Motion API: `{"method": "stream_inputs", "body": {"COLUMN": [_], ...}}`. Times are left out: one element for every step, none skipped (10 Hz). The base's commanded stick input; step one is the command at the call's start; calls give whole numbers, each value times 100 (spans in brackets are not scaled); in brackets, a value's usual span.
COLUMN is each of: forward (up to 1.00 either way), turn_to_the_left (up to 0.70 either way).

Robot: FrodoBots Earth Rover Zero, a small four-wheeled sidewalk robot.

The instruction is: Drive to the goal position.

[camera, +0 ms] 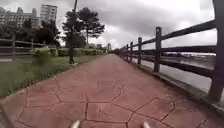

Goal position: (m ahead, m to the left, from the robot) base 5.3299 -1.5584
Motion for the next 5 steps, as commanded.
{"method": "stream_inputs", "body": {"forward": [50,50,50,50,50], "turn_to_the_left": [0,0,0,0,0]}}
